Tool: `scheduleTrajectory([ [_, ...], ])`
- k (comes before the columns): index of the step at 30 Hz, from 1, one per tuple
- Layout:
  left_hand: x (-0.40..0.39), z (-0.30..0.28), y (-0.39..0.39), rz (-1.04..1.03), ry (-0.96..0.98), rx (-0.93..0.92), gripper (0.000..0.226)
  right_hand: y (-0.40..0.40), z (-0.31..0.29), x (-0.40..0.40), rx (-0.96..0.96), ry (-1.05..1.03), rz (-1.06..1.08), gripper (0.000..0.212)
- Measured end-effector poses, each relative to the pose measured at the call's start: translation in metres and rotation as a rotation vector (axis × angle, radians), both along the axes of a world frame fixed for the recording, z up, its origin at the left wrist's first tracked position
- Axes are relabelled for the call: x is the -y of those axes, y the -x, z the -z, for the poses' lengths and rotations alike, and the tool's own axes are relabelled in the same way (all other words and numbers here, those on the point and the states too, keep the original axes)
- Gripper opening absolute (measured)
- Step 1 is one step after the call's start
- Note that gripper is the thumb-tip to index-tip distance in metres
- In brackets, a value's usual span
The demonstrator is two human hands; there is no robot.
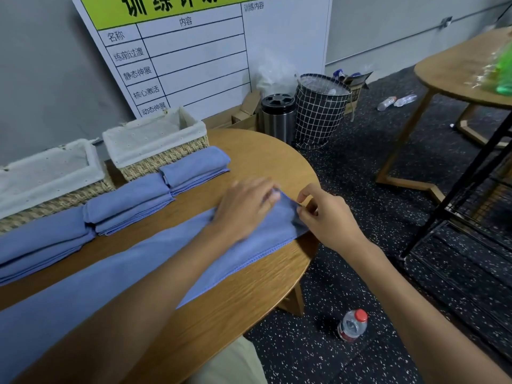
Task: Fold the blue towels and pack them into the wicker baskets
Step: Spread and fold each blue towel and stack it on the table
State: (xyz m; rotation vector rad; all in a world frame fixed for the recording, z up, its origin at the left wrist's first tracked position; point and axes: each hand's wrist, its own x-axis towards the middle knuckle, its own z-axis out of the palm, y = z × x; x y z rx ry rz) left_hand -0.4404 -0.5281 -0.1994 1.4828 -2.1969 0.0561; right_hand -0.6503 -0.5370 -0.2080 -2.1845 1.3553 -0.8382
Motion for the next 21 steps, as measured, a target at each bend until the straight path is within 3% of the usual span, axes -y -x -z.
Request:
scheduleTrajectory([
  [3,-0.019,0.017,-0.006,-0.042,-0.142,0.093,0.035,-0.003,0.0,-0.008,-0.088,0.06,-0.003,0.017],
  [8,-0.014,0.015,-0.005,-0.022,-0.268,0.17,0.053,-0.005,0.0,-0.011,-0.082,-0.012,0.058,0.023],
  [13,0.015,0.008,-0.004,-0.247,-0.212,0.035,0.043,-0.013,-0.004,-0.012,-0.173,-0.107,0.104,0.032],
  [15,0.032,0.001,-0.002,-0.315,-0.276,-0.012,0.033,-0.015,-0.007,-0.008,-0.2,-0.151,0.114,0.033],
  [18,0.054,-0.014,-0.003,-0.23,-0.455,-0.291,0.005,-0.015,-0.008,0.002,-0.242,-0.201,0.092,0.032],
  [21,0.064,-0.031,-0.005,-0.052,-0.574,-0.487,0.011,-0.02,-0.01,0.013,-0.256,-0.223,0.057,0.028],
])
